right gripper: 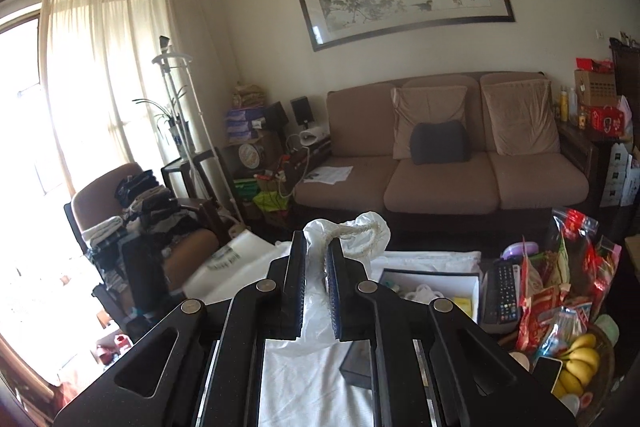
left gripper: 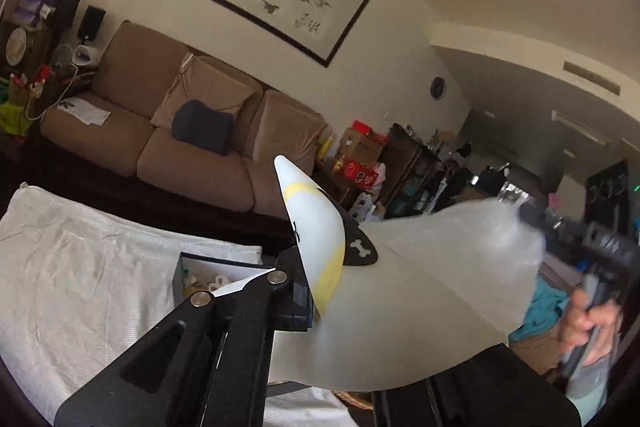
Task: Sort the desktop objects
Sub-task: 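Grasp the white HAPPY DOG bag with the left gripper while the right gripper holds the gloves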
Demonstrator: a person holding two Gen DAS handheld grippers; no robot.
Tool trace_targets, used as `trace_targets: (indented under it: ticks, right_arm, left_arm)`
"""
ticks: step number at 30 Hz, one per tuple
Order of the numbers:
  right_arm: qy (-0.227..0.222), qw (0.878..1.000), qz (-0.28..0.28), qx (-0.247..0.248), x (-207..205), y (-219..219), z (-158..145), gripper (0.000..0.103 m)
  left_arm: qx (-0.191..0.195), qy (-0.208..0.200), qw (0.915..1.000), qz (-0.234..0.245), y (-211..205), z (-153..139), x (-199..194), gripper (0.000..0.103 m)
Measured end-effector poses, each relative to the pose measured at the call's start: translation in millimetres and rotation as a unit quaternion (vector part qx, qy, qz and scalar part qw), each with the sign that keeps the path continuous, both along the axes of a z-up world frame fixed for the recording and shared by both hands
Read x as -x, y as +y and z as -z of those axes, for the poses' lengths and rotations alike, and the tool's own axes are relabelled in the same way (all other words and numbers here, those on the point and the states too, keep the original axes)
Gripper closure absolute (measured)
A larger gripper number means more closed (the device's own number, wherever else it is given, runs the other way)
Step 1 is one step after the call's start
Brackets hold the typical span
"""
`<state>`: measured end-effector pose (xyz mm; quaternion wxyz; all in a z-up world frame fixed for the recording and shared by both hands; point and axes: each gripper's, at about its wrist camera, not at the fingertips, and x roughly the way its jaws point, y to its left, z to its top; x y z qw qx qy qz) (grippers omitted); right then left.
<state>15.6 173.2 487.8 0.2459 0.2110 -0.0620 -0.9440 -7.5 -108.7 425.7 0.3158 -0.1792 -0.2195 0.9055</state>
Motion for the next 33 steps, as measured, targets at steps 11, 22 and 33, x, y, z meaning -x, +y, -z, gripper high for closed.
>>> trace_targets:
  ticks: [11,22,33]
  right_arm:
    - [-0.092,0.993,-0.004,0.074,46.1,54.7,130.1,0.092]
    - [-0.067,0.993,0.095,0.030,-1.0,79.4,135.7,0.086]
    - [-0.272,0.884,-0.021,0.380,-3.7,178.2,204.8,0.005]
  left_arm:
    - [-0.028,-0.008,0.9966,0.077,77.9,-0.2,17.9,0.101]
    - [-0.016,-0.040,0.9973,0.059,108.8,17.1,24.0,0.101]
    - [-0.017,-0.063,0.9971,0.039,100.0,15.9,14.0,0.099]
